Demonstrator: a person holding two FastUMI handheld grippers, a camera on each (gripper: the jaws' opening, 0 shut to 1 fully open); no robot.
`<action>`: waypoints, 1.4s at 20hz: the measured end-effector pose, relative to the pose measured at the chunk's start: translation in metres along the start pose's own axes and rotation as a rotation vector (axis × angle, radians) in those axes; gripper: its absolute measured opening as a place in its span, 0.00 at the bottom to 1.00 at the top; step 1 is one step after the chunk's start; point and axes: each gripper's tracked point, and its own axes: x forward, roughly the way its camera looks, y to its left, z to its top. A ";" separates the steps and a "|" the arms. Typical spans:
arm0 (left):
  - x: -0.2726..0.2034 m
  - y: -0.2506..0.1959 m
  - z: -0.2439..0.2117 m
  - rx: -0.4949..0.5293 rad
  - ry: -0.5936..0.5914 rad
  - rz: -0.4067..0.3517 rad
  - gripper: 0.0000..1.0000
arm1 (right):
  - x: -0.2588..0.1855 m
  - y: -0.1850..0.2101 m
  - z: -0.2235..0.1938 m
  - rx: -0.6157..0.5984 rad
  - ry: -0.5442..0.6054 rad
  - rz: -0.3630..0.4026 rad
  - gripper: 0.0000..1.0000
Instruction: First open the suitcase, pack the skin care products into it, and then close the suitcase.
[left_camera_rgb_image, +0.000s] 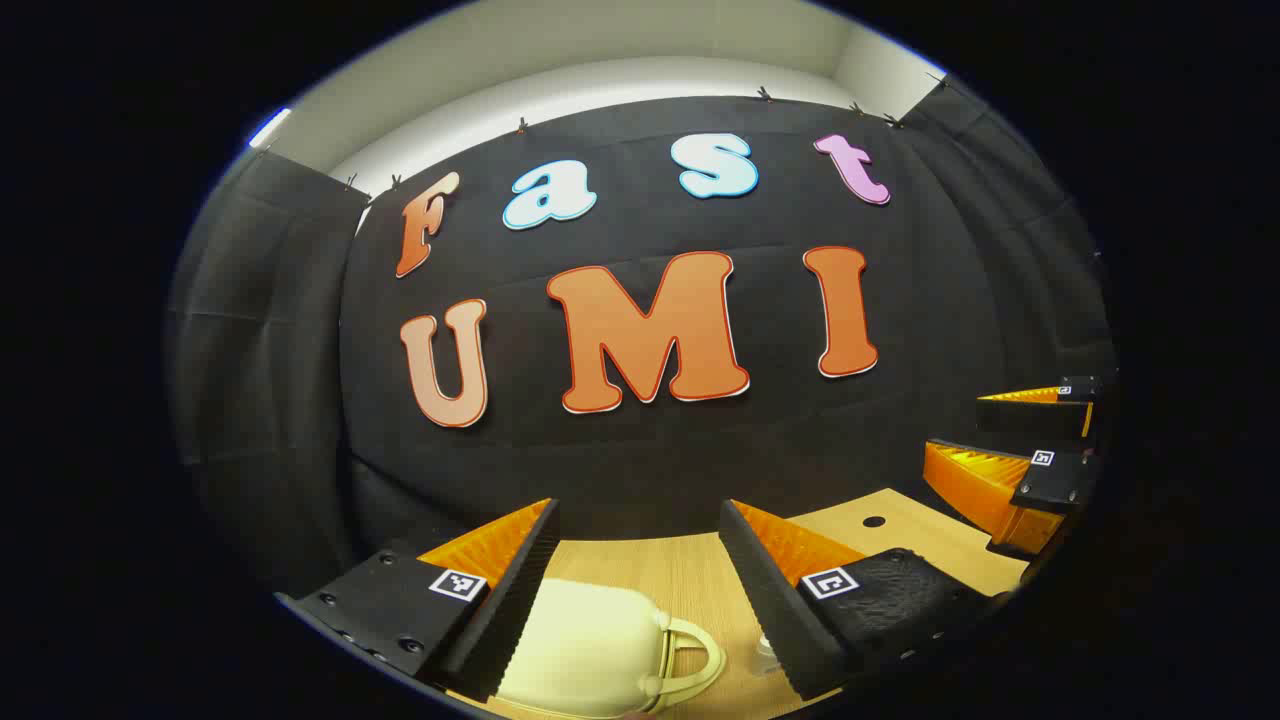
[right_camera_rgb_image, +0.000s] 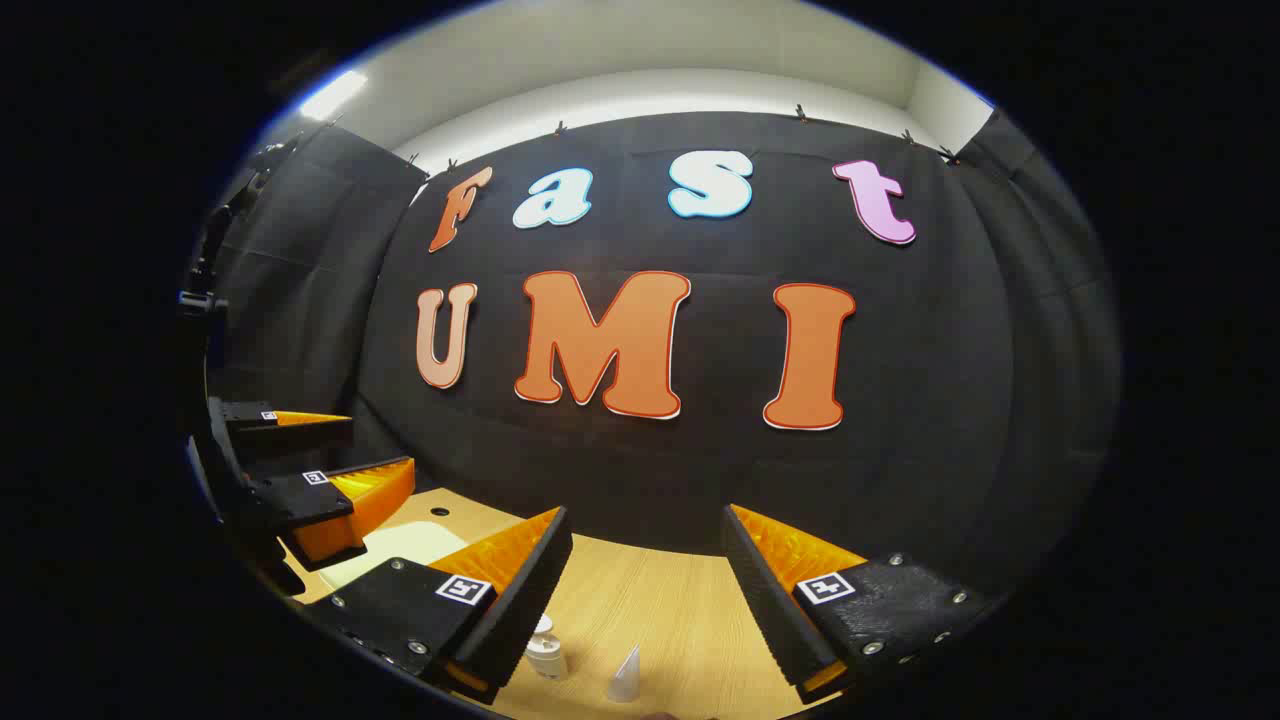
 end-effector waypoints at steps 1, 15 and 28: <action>-0.001 -0.003 -0.001 0.002 0.003 -0.004 0.98 | -0.002 0.000 -0.001 0.001 -0.001 0.001 0.95; -0.012 -0.020 -0.006 0.027 -0.026 0.014 0.99 | -0.014 -0.014 -0.009 -0.010 -0.006 0.013 0.95; 0.007 -0.044 -0.113 0.326 0.161 -0.113 0.99 | 0.001 -0.051 -0.019 -0.009 0.006 -0.048 0.95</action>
